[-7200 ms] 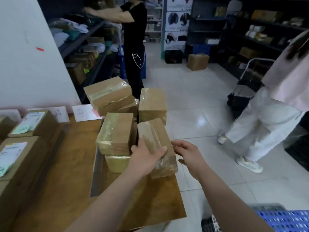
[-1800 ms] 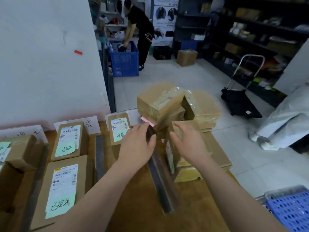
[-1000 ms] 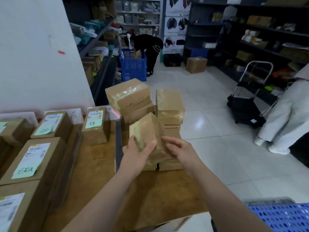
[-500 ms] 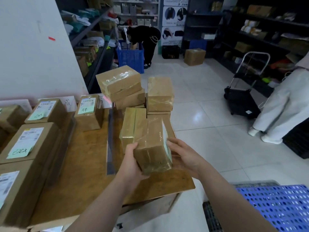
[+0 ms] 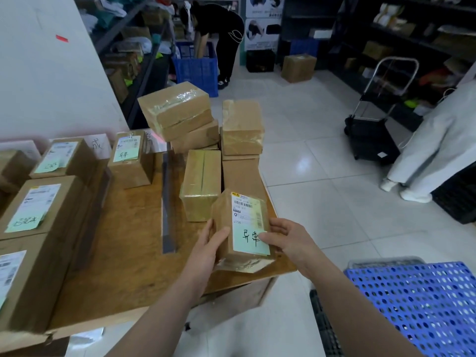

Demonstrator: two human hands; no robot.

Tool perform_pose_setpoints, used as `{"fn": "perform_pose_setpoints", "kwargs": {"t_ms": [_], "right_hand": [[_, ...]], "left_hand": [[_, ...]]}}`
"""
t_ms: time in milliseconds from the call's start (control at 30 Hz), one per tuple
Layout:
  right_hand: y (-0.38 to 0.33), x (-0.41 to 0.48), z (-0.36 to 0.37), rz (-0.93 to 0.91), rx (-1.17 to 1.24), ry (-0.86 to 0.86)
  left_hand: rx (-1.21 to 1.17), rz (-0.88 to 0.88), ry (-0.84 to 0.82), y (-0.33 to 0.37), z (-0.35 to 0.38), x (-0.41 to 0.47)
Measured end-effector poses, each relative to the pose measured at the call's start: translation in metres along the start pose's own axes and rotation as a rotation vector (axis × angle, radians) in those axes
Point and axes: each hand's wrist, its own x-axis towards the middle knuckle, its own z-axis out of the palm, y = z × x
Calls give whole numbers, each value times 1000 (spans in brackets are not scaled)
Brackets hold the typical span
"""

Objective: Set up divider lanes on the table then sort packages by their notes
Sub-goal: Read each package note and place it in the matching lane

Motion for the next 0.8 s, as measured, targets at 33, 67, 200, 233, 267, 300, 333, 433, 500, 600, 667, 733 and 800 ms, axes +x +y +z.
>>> {"fn": "perform_pose_setpoints", "kwargs": {"t_ms": [33, 67, 200, 233, 267, 300, 333, 433, 500, 600, 667, 733, 800], "right_hand": [[0, 0, 0, 0, -3, 7], [-1, 0, 1, -2, -8, 13], [-13, 1, 6, -74, -40, 23], [-18, 2, 10, -100, -49, 10], [-23, 3, 15, -117, -53, -16], [-29, 4, 21, -123, -61, -49], [-34, 6, 29, -124, -83, -80], [-49, 10, 56, -111, -139, -157], [-58, 12, 76, -109, -123, -213], [-71, 17, 109, -111, -128, -272], [-79, 24, 132, -109, -157, -293], [-85, 32, 155, -101, -189, -308], [-89, 41, 178, -92, -216, -309]], "left_hand": [[-1, 9, -16, 1, 1, -1], [-1, 25, -18, 1, 1, -1], [-36, 63, 7, 8, -4, -4], [-47, 75, 28, 11, -8, -4], [-66, 85, 44, 14, -13, -4], [-100, 85, 55, 17, -19, -4], [-134, 93, 62, 19, -25, -4], [-212, 119, 113, 31, -45, -11], [-273, 131, 144, 39, -61, -14], [-253, 153, 201, 49, -89, -18], [-222, 143, 244, 54, -110, -17], [-197, 143, 272, 61, -131, -14], [-162, 127, 293, 67, -153, -9]]}}
